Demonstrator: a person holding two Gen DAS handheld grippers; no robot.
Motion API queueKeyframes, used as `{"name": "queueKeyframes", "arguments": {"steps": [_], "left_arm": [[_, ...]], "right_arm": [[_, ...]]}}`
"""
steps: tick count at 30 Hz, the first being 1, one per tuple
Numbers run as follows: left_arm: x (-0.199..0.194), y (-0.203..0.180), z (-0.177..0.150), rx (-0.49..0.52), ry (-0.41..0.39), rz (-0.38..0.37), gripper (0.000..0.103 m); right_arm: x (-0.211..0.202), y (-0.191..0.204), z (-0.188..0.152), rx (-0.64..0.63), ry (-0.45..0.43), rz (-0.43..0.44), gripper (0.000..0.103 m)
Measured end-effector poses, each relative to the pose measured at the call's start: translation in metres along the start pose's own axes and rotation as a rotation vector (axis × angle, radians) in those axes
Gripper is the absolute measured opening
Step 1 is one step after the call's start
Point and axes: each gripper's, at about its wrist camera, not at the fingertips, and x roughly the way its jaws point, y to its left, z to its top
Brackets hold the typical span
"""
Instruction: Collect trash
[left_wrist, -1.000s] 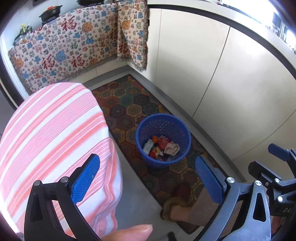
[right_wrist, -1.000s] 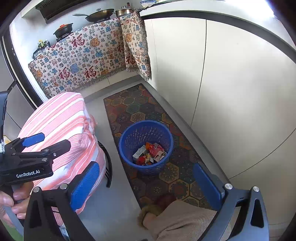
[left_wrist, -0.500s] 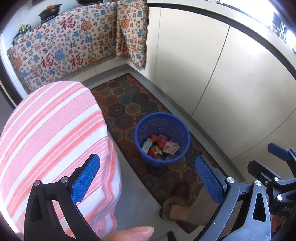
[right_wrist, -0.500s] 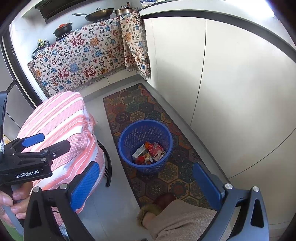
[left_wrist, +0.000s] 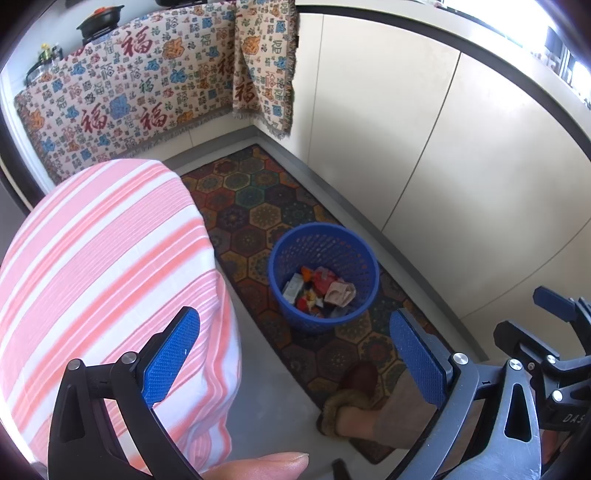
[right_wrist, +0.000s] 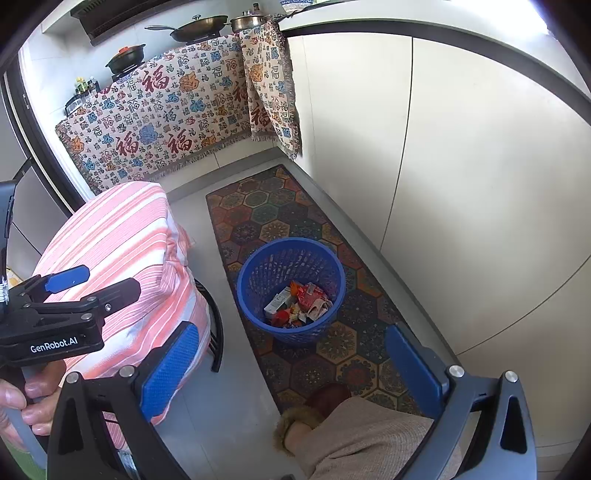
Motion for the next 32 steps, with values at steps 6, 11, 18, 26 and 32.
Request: {"name": "queueKeyframes", "arguments": {"steps": [6, 11, 18, 26, 32], "left_arm": [[0.0004, -0.0003, 0.0001, -0.001, 0.001, 0.001, 0.102], [0.0003, -0.0001, 0.0002, -0.001, 0.0, 0.001, 0.102], [0.0018, -0.002, -0.0022, 0.011, -0.002, -0.002, 0.102], [0.0031, -0.0033, -0.0022, 0.011, 0.006, -0.007, 0.102], [-0.0016, -0.0042, -0.0053, 0.024, -0.02, -0.001, 0.102]], "right_arm": [[0.0002, 0.0002, 0.0002, 0.004, 0.004, -0.003, 0.103], [0.0002, 0.0001, 0.0, 0.004, 0.004, -0.003, 0.103], [0.0005, -0.0011, -0.0002, 0.009, 0.005, -0.003, 0.103], [0.0033, -0.0044, -0.0021, 0.014, 0.01, -0.007, 0.103], [0.0054, -0.0055, -0.0021, 0.016, 0.015, -0.009, 0.103]]}}
